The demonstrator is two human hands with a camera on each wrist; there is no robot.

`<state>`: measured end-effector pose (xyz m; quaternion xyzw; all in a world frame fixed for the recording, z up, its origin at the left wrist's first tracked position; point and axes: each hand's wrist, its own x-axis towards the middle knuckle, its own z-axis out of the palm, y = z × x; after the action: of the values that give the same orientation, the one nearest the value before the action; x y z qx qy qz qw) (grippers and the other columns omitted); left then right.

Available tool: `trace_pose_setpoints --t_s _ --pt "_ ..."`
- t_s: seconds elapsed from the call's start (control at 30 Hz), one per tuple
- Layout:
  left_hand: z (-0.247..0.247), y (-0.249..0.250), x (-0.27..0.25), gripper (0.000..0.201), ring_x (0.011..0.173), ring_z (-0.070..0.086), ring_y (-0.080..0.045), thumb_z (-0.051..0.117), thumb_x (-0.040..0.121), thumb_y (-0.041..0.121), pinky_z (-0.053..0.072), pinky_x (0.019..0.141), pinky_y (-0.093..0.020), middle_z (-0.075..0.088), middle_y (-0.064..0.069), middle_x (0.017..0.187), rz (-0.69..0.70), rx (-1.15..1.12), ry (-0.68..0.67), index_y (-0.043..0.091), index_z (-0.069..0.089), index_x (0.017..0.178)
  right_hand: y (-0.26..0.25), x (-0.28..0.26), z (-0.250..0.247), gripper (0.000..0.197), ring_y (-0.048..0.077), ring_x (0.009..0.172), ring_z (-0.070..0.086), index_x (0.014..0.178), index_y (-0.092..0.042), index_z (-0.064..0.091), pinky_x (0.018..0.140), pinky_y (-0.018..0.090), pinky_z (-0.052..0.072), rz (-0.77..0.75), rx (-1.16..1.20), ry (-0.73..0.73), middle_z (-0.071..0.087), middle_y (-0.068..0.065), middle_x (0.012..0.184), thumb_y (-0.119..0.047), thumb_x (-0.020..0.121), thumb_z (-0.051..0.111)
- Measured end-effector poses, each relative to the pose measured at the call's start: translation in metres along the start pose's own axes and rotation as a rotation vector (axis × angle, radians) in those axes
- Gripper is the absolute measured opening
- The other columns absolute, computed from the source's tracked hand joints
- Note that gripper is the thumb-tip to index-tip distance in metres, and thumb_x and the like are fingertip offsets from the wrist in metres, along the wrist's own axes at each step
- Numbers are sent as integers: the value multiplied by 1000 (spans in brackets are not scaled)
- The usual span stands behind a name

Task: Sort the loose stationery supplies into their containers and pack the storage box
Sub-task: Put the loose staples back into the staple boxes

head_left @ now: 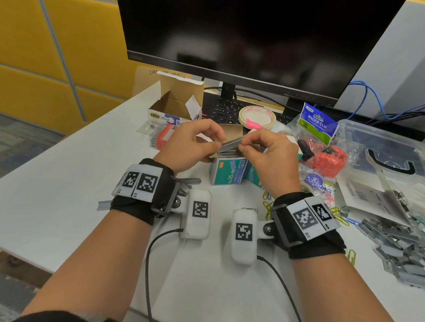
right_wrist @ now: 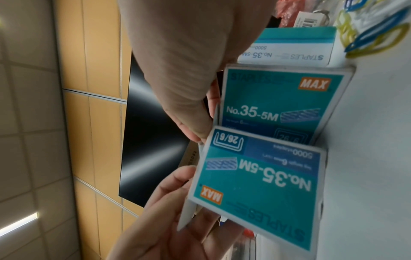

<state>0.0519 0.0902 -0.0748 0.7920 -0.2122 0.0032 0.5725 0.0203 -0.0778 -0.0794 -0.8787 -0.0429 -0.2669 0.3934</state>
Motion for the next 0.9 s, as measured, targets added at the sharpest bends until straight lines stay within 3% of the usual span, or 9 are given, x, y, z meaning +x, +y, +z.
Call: trace_pose_setpoints --t_s 0.1,0.2,0.3,0.37,0.6,0.8,0.9 --pt "1 1 -2 26 95 65 -21 56 90 4 57 75 -33 61 -6 101 8 -11 -40 25 65 79 0 -1 -1 9 17 97 53 85 -17 73 84 31 44 -10 -43 -6 69 0 90 -12 83 66" --pt "1 2 -1 28 96 60 -15 53 92 3 55 76 -27 53 4 92 2 -33 -42 28 67 89 0 -3 -3 15 12 99 49 91 -15 74 84 22 38 -18 -48 -28 68 -1 94 -10 83 62" --pt "1 3 -2 27 94 57 -13 52 92 2 54 75 -25 51 6 88 10 -42 -29 25 66 97 -2 -4 -5 23 11 97 58 99 -16 70 88 30 49 13 66 -71 67 -2 98 -5 83 58" --pt "2 3 -1 26 96 57 -15 52 92 2 54 76 -26 50 6 88 11 -41 -25 23 65 100 -4 -5 -5 27 12 102 59 106 -16 68 91 32 49 22 63 -88 67 0 104 -5 85 55" --pt "2 4 -2 26 101 56 -18 52 93 3 54 81 -30 47 7 89 3 -51 -33 22 63 106 -4 -5 -10 29 13 123 41 114 -20 68 91 15 28 57 -80 -112 61 4 119 -12 91 53" --pt "2 5 -2 26 102 55 -18 52 93 4 54 82 -30 47 7 89 -6 -47 -38 22 62 109 -5 -6 -11 30 12 125 40 117 -21 66 90 15 28 75 -80 -142 58 4 124 -14 93 51" --pt "2 4 -3 27 102 56 -17 54 92 3 55 81 -29 47 7 90 -6 -42 -34 21 61 110 -3 -5 -11 28 13 117 45 116 -20 67 89 16 32 43 -79 -143 64 3 117 -15 93 51"
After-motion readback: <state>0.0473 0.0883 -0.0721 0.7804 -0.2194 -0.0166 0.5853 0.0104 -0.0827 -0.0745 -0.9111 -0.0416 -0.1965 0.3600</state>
